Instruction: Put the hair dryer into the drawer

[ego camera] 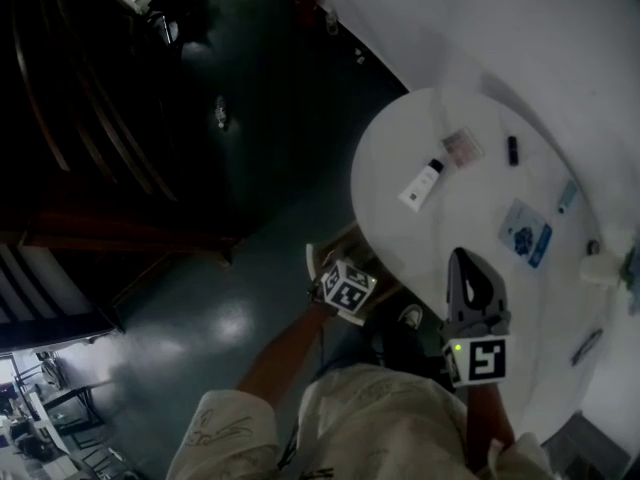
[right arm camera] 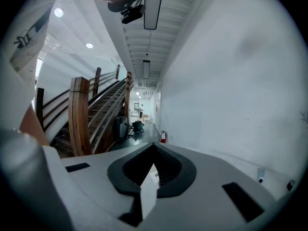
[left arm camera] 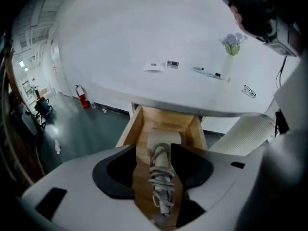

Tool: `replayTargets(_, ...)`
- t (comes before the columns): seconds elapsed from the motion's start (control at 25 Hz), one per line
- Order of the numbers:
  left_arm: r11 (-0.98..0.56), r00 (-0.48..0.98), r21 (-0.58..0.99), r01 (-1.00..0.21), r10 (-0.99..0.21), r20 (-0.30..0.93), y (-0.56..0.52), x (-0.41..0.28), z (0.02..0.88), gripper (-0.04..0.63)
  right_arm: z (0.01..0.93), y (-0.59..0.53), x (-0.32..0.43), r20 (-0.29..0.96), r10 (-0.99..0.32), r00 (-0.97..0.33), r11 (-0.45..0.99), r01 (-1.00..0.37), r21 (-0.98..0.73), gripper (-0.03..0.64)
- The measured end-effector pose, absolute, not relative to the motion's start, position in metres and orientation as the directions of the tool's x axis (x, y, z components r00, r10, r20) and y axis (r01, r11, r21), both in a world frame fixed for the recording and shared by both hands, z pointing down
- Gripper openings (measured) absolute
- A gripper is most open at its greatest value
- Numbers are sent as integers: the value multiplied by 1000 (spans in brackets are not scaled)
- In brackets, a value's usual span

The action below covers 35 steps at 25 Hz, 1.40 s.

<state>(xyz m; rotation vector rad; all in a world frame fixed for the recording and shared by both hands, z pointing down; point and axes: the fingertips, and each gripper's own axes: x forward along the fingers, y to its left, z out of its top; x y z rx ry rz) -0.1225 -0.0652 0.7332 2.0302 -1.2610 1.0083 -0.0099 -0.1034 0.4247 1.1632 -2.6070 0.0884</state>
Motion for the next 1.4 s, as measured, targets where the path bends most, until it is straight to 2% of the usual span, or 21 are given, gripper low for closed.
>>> replayTargets(0.12,-376,275,48,-925,-578,768,-68,-123,702,232,420,-105,-7,266,-723,-637,673,-737,62,5)
replayTargets(0.28,-385,220,-49,-922,-623,751,-63,-123,666,227,413,-108,-1,245,-734,-633,663,-746,58,5)
replayTargets(0.52,-298,211,-15,-954,-711,670,-52,-128,613,227,397,-109,7,199,-746,-635,655,-754,52,5)
replayTargets(0.92,-118,121,31,-993,-927,355,-88,-127,466,227,367,-113,27,121,-768,-628,639,-764,90,5)
replayTargets(1.16,-148,136,-51,-988,-973,187,-99,-82,395,227,346,-116,50,87,-788,-610,616,-779,119,5)
replayTargets(1.4,-210,209,-9,-978,-975,69,-113,-40,356,227,329,-119,87,37,-842,-537,539,-838,87,5)
